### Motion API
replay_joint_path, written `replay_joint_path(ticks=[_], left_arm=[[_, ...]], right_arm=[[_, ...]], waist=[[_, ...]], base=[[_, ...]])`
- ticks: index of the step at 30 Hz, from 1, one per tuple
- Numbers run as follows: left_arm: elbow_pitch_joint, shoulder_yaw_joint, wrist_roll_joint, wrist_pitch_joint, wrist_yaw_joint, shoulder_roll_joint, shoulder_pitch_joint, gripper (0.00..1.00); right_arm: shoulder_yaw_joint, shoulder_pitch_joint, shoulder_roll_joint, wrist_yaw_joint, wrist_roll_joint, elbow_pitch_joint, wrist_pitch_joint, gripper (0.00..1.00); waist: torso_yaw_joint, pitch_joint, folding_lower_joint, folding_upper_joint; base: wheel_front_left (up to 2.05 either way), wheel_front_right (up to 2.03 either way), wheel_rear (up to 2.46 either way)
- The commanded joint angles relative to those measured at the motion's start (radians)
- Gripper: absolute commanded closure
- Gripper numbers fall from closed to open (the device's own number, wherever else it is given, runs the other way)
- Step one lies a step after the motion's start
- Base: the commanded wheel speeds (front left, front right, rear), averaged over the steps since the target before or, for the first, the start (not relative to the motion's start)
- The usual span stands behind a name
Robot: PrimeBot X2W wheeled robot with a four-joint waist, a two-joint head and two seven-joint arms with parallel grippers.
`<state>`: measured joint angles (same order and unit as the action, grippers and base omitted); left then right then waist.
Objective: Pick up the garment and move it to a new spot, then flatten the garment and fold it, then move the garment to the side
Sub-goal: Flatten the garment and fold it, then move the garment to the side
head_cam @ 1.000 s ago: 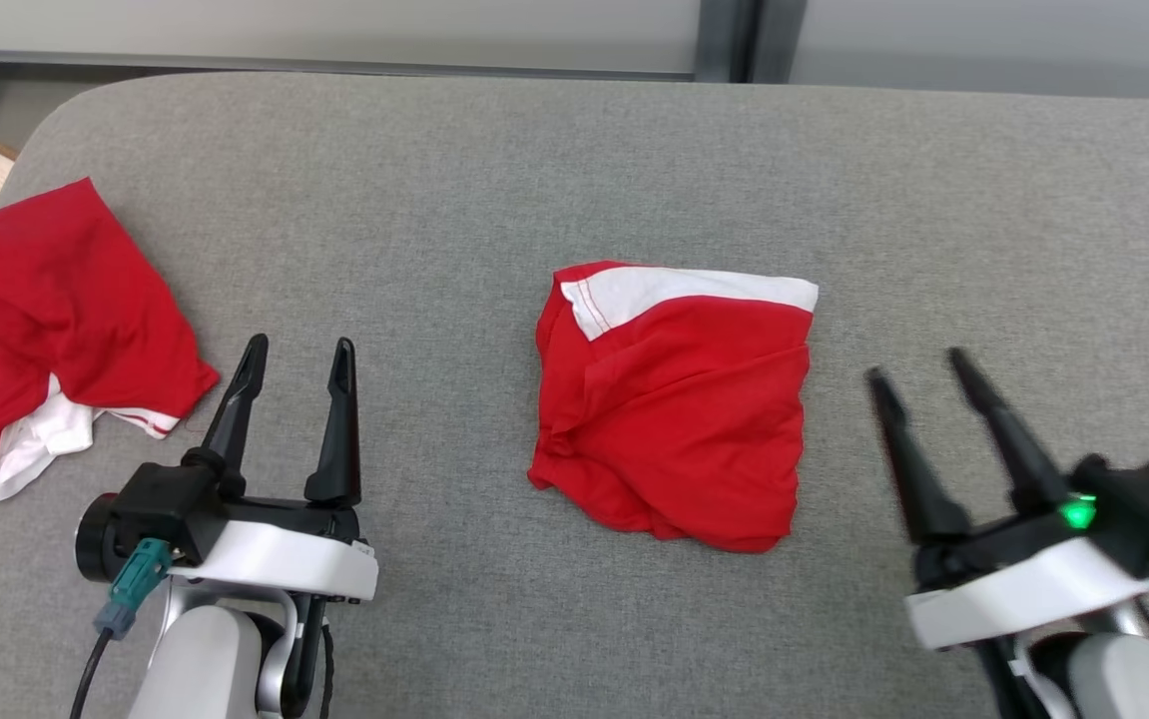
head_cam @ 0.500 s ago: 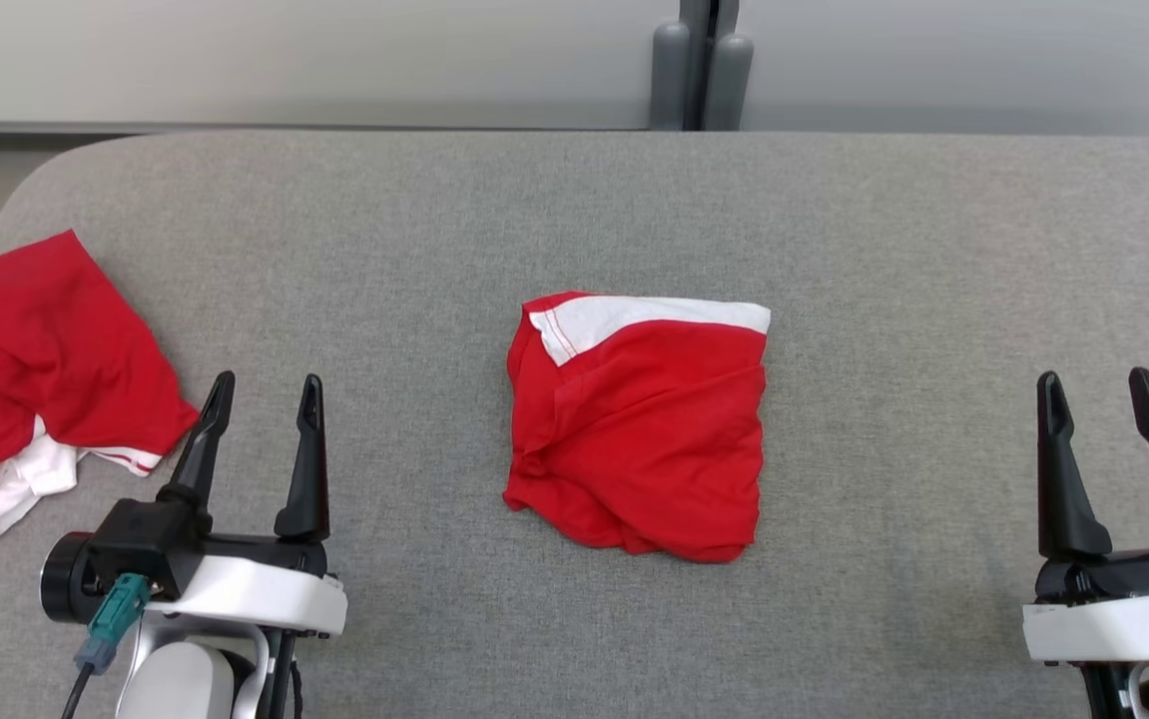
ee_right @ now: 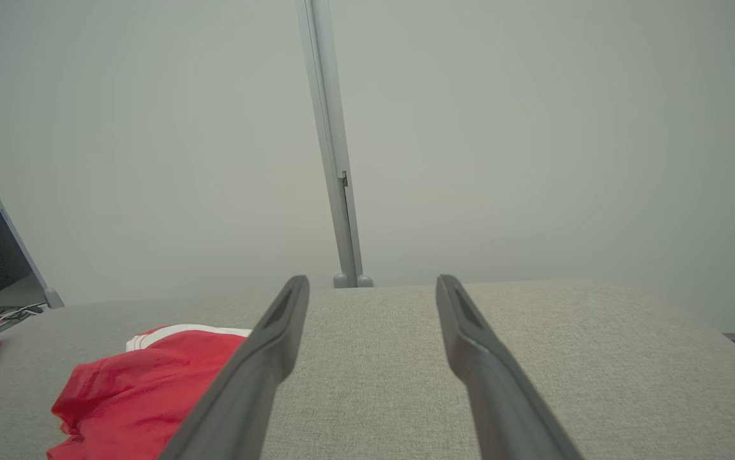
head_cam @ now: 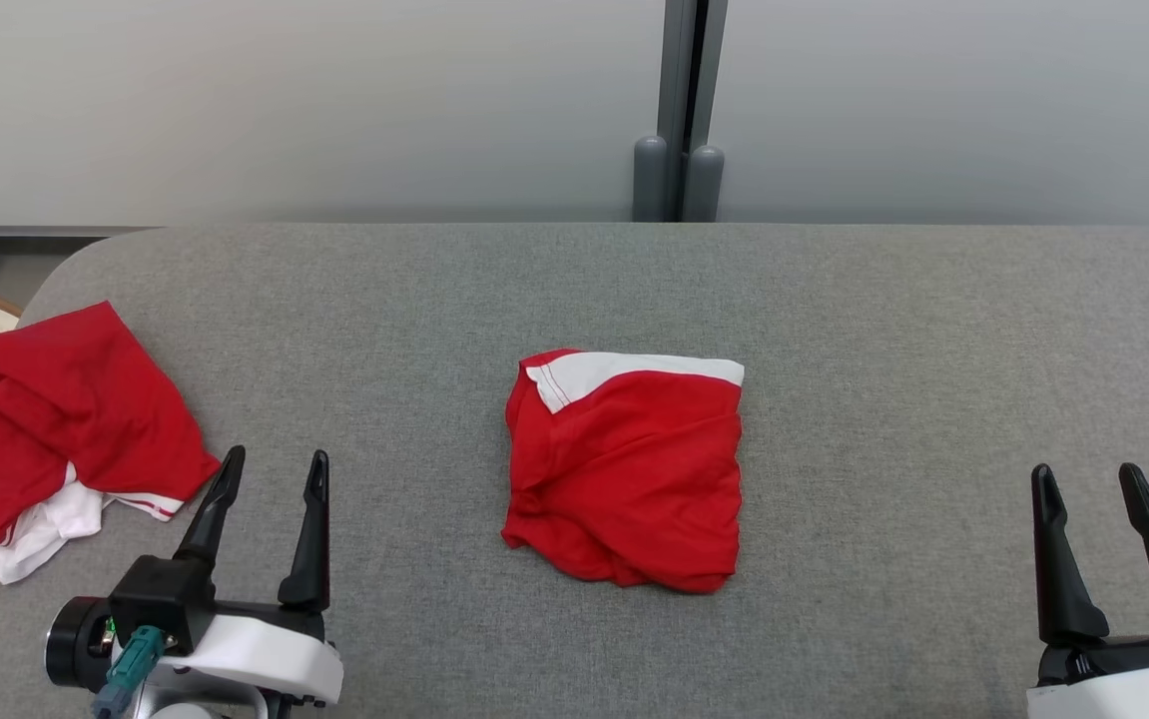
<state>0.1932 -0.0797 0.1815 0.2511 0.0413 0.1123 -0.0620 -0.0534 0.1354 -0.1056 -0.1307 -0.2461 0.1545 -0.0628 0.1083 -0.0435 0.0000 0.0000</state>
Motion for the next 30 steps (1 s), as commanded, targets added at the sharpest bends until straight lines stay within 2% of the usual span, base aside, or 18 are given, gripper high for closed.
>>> replay_joint_path(ticks=[1, 30], left_arm=[[-0.003, 0.001, -0.006, -0.001, -0.007, 0.007, 0.015, 0.0], [-0.028, -0.028, 0.016, -0.011, -0.024, 0.014, 0.0, 0.0]], right_arm=[[-0.003, 0.013, 0.002, 0.0, -0.001, 0.007, 0.002, 0.0], [-0.022, 0.03, 0.008, 0.0, 0.021, 0.038, 0.053, 0.0]], waist=[[-0.002, 0.009, 0.0, -0.0001], [0.011, -0.003, 0.0, -0.0001]], base=[[0.0, 0.0, 0.0], [0.0, 0.0, 0.0]])
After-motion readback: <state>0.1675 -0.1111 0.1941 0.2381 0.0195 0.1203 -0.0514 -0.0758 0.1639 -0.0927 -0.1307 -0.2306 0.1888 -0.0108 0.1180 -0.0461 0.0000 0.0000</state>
